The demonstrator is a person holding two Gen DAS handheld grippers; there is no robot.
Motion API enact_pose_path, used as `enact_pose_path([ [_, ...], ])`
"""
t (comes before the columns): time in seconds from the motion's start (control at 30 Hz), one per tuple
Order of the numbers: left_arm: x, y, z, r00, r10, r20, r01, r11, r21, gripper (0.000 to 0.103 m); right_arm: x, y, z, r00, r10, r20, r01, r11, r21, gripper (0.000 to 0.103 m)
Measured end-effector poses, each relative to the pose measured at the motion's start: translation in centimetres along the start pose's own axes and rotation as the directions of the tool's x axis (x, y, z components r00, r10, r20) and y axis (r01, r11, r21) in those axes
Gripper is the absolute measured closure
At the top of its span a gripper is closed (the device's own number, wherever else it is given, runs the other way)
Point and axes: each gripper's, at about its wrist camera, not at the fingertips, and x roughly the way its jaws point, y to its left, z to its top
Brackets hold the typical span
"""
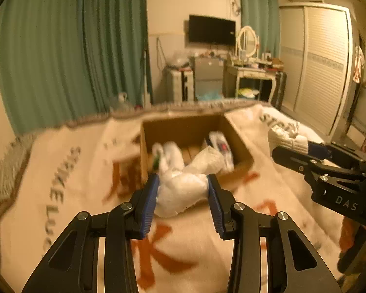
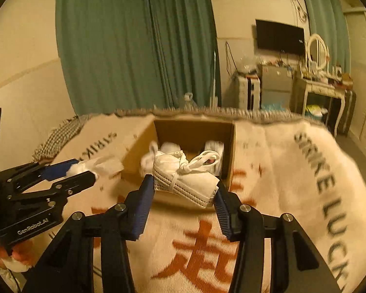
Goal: Organize soft objects
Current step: 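Lower the cloth and mask into the box and open both grippers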
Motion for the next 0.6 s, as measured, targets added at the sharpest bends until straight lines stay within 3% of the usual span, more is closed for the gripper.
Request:
enact_pose_path([
  [0.13,2.4,-0.2,3.3,0.998,0.036,0.048,-0.039,0.998,0.053,0.064,1.5,-0.7,4.3,1.000,-0.004,0.015,0.004,1.000,-0.029,0.056],
  [0.23,6.2,0.6,5.1,0.999,0.030,0.033,-0.031,0.999,0.040,0.064,4.4,-1.6,7.2,1.000,-0.001,0.005,0.001,0.999,-0.036,0.056],
  [0.5,14.8,1.8,5.0,1.000,0.015,-0.026,-0.015,0.999,0.034,0.061,14.0,-3.9,10.1,0.997,0.012,-0.076,-0.013,1.000,-0.014,0.055],
  [0.57,16.4,1.8,4.5,0.998,0.028,-0.051,-0.025,0.999,0.048,0.053,16.3,-4.6,9.8,0.995,0.014,-0.101,-0.014,1.000,0.001,0.055],
  [0.6,17.0,1.8,4.2,0.997,0.033,-0.063,-0.030,0.998,0.050,0.043,17.2,-4.9,9.6,0.994,0.013,-0.111,-0.012,1.000,0.007,0.052],
])
